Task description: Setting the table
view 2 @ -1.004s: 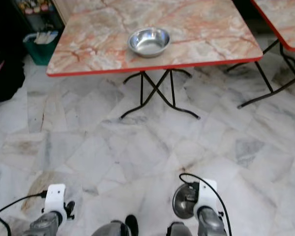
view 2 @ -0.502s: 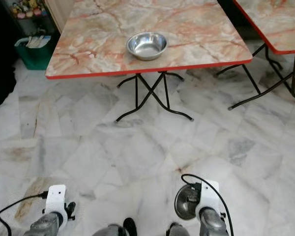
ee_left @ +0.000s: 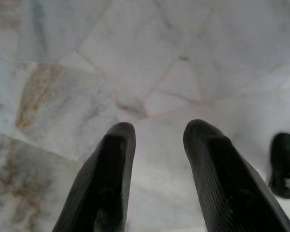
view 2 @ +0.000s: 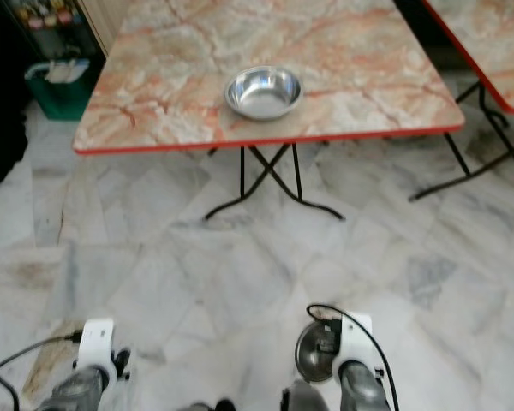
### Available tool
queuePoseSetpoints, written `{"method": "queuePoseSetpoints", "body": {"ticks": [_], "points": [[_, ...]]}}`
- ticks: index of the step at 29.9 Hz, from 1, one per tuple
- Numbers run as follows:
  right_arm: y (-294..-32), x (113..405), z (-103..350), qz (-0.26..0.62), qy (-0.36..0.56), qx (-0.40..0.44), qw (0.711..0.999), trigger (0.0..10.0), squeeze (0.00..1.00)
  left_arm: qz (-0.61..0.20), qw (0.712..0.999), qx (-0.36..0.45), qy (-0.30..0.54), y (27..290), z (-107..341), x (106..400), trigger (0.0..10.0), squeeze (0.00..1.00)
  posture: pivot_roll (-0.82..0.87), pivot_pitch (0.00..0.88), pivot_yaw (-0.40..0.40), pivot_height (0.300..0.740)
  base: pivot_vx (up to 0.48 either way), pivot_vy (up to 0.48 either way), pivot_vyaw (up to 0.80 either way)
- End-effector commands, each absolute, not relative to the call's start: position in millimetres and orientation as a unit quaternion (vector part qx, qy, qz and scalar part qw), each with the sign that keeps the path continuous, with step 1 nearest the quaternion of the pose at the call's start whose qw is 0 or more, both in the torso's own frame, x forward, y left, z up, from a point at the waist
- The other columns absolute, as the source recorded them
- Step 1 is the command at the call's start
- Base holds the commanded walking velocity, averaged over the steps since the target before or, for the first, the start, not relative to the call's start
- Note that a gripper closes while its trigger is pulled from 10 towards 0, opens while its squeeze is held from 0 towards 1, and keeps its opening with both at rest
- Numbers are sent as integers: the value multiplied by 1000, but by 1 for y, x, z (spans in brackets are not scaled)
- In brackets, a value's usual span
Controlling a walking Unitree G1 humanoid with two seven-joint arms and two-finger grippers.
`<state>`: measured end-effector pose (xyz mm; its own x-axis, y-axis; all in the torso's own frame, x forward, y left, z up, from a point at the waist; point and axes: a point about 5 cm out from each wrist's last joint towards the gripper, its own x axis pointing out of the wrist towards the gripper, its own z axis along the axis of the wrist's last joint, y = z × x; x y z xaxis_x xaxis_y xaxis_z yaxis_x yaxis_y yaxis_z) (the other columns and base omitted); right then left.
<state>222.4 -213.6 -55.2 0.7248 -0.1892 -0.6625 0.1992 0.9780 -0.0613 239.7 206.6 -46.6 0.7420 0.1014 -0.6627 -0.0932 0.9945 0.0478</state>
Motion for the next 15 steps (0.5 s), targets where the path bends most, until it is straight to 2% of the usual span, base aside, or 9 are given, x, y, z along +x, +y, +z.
{"method": "queuePoseSetpoints", "body": {"ticks": [1, 15], "points": [[-211, 218, -59, -107, 363, 15, 926, 10000, 0, 59, 922, 14, 382, 213, -56, 224, 10000, 0, -111, 200, 86, 740, 428, 0, 0], [-212, 215, -60, -108, 362, 20, 926, 10000, 0, 57, 924, 16, 379, 213, -55, 225, 10000, 0, -118, 177, 83, 740, 425, 0, 0]]}}
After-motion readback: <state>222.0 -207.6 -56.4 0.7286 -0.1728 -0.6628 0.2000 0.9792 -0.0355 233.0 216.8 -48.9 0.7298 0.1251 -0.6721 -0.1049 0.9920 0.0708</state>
